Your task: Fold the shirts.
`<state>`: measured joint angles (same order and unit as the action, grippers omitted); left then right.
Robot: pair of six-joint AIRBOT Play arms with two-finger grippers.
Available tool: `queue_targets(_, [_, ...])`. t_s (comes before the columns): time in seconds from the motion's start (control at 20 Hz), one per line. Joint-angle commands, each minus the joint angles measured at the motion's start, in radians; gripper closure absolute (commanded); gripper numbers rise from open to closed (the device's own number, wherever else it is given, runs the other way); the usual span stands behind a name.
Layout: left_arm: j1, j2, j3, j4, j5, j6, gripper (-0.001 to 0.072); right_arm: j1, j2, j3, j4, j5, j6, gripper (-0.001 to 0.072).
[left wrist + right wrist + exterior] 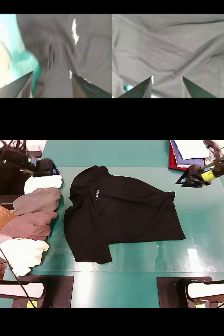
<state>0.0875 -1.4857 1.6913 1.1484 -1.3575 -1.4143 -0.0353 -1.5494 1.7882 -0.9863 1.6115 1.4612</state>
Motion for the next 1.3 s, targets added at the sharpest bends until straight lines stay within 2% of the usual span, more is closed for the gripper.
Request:
queue_targets(0.0, [0.022, 0.151, -0.302, 0.011, 0.008, 0.000, 0.0162, -0.026, 0.128, -0.104, 0.023, 0.013, -0.032, 0.0301])
queue_targets(0.15, [0.022, 0.291, -0.640, 0.026, 0.117, 0.001, 0.0162, -0.026, 0.256, -0.297, 0.025, 0.001, -0.033, 0.0301])
queue_targets(0.3, [0.022, 0.345, -0.858, 0.020, 0.187, 0.001, 0.0161, -0.026, 0.360, -0.441, 0.026, -0.085, -0.032, 0.0301])
queue_targets(0.5, [0.022, 0.345, -1.001, -0.049, 0.278, 0.017, 0.0162, -0.026, 0.452, -0.561, 0.026, -0.143, -0.032, 0.0303])
queue_targets(0.65, [0.021, 0.345, -1.054, -0.134, 0.316, 0.070, 0.0162, -0.026, 0.482, -0.603, 0.026, -0.150, -0.032, 0.0303])
queue_targets(0.75, [0.011, 0.345, -1.067, -0.163, 0.332, 0.072, 0.0165, -0.026, 0.499, -0.626, 0.026, -0.167, -0.032, 0.0303])
queue_targets(0.85, [-0.003, 0.345, -1.066, -0.202, 0.331, 0.089, 0.0440, -0.027, 0.504, -0.633, 0.022, -0.169, -0.032, 0.0303])
queue_targets(0.95, [-0.003, 0.346, -1.059, -0.223, 0.334, 0.089, 0.0678, -0.043, 0.503, -0.633, 0.000, -0.153, -0.032, 0.0303])
queue_targets(1.15, [-0.003, 0.346, -0.959, -0.220, 0.278, 0.113, 0.0683, -0.174, 0.504, -0.729, -0.169, -0.086, -0.010, 0.0301])
queue_targets(1.2, [-0.003, 0.346, -0.934, -0.220, 0.272, 0.114, 0.0683, -0.223, 0.497, -0.784, -0.201, -0.079, -0.005, 0.0265])
queue_targets(1.25, [-0.003, 0.346, -0.913, -0.221, 0.272, 0.114, 0.0683, -0.281, 0.487, -0.850, -0.211, -0.081, -0.004, 0.0148])
